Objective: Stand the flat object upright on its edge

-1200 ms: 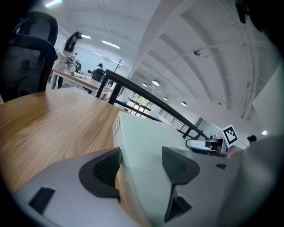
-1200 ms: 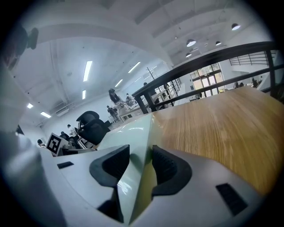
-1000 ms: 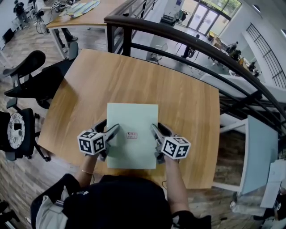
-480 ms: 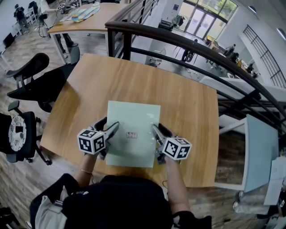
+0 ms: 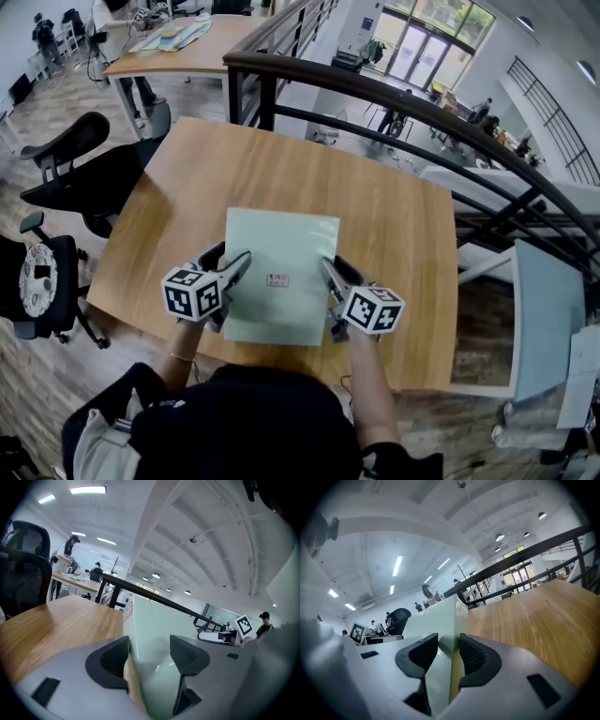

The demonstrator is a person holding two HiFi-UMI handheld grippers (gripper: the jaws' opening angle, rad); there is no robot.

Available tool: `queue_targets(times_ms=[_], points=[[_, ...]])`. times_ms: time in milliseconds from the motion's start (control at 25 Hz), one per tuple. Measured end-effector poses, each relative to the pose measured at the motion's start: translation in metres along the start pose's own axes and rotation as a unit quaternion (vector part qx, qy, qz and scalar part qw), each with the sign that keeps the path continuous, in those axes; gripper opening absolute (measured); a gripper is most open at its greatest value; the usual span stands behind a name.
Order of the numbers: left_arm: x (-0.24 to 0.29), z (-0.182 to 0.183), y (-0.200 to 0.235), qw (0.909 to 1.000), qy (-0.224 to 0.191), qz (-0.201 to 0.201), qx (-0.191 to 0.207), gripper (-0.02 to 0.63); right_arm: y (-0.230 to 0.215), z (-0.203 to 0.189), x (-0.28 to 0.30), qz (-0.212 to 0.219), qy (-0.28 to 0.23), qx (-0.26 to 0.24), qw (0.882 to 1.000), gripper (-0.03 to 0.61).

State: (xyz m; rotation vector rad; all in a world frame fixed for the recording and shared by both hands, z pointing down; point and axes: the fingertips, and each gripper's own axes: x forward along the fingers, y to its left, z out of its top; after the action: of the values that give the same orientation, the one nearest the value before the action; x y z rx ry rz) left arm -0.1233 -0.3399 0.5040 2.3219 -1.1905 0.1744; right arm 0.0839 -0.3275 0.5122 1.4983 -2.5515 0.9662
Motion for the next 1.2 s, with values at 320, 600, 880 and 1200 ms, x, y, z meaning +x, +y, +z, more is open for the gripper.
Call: queue_targets(times_ms=[320,600,880,1200], points=[[-0.005,0.013,-0.004,0.9998,-0.016,-0.004,0.014,0.287,0.007,0.009,-0.005,0.002,-0.023,-0.003,1.0,0.146],[-0.006,0.022,-0.005,0.9995,-0.02,-0.007,0.025,0.287,0.012,0.017,-0.006,0.006,-0.039,-0.002,0.999,0.144],[-0.006,0.035,-0.007,0.9988,-0.032,-0.01,0.036,0.287,0.018,0.027,-0.009,0.006,-0.056,-0.007,0.998,0.144],[-0.006,0.046,-0.014,0.998,-0.041,-0.016,0.046,0.287,0.022,0.036,-0.016,0.002,-0.069,-0.011,0.998,0.143]])
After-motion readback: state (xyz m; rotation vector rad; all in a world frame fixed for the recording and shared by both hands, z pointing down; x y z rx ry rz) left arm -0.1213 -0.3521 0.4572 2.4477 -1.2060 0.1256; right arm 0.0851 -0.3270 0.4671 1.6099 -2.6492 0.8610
